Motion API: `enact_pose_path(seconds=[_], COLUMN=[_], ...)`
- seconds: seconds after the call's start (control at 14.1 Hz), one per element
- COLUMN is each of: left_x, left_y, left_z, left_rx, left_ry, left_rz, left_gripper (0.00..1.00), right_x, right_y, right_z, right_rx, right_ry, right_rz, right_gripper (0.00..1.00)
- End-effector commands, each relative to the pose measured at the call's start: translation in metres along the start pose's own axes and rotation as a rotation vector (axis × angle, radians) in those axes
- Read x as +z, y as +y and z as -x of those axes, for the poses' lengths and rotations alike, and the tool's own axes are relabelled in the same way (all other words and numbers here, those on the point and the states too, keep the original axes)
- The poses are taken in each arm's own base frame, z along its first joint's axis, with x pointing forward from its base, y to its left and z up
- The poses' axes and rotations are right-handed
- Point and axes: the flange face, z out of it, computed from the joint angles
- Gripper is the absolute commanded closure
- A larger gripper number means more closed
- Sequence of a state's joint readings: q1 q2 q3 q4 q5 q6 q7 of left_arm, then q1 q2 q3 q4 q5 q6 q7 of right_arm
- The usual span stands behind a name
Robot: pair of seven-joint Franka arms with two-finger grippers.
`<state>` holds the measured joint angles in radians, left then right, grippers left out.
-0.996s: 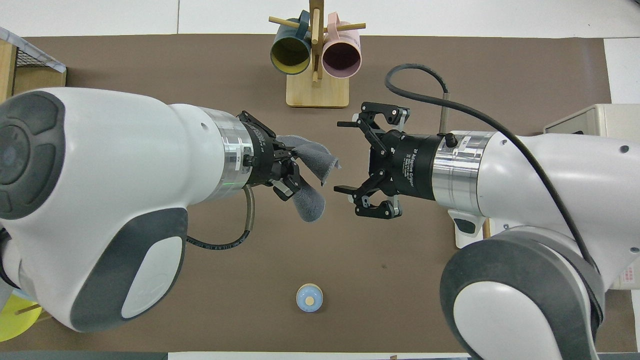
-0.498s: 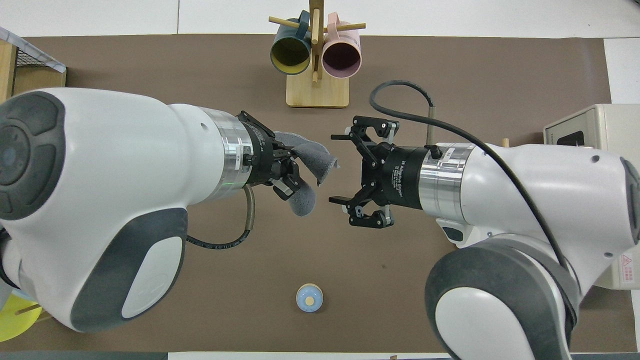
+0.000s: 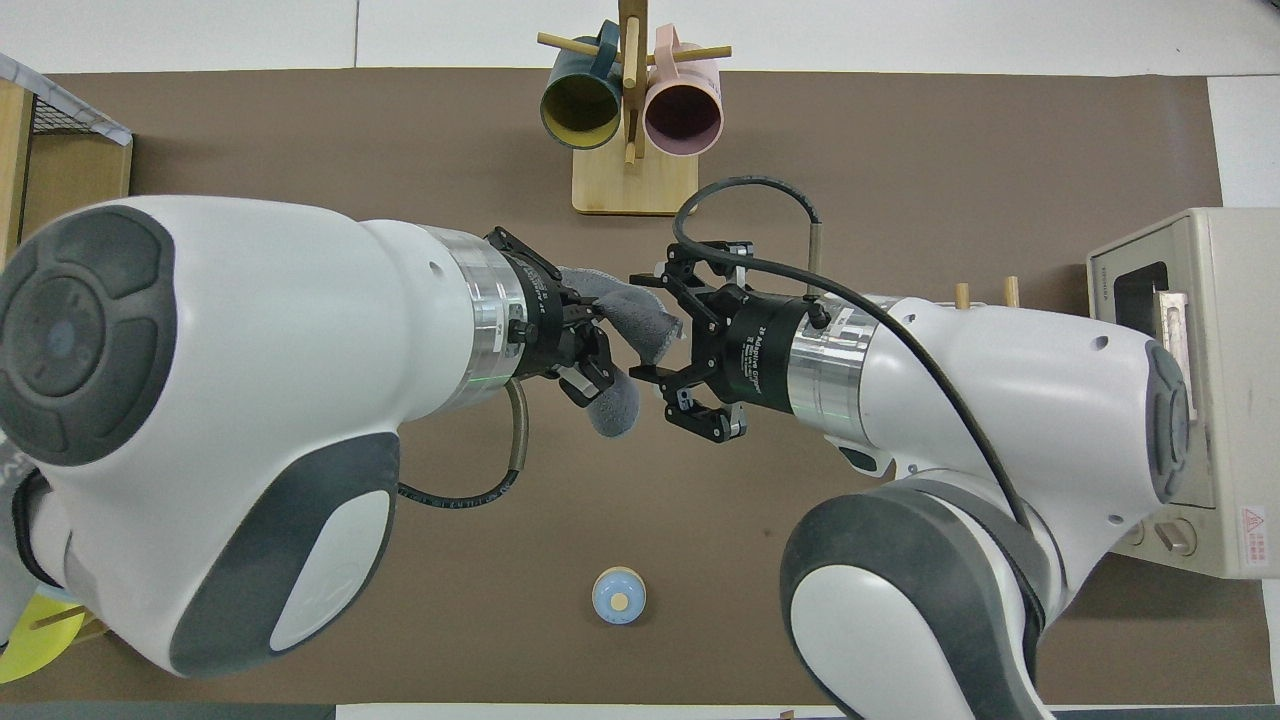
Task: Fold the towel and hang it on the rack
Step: 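Grasp the towel with the right gripper from the left gripper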
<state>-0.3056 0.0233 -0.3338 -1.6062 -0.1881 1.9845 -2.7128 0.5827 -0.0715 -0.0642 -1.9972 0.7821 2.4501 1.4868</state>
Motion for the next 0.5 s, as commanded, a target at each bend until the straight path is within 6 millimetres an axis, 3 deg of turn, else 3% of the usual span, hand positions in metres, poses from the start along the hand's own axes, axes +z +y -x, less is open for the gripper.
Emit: enact_pose_path(seconds=[0.0, 0.43], left_x=[0.002, 0.001], left_y=[-0.002, -0.003], left_z=[0.001, 0.001], left_rx=[-0.033, -0.037], left_ry=[0.0, -0.001], left_rz=[0.023, 0.024], left_gripper=[1.0, 1.0], right_x=[-0.003, -0.018], right_y=[-0.007, -0.018], right_z=[-0.002, -0.032], right_rx=[-0.068, -0.12], right_ry=[-0.026, -0.016], right_rz=[-0.015, 0.016], right_gripper=[1.0, 1.0])
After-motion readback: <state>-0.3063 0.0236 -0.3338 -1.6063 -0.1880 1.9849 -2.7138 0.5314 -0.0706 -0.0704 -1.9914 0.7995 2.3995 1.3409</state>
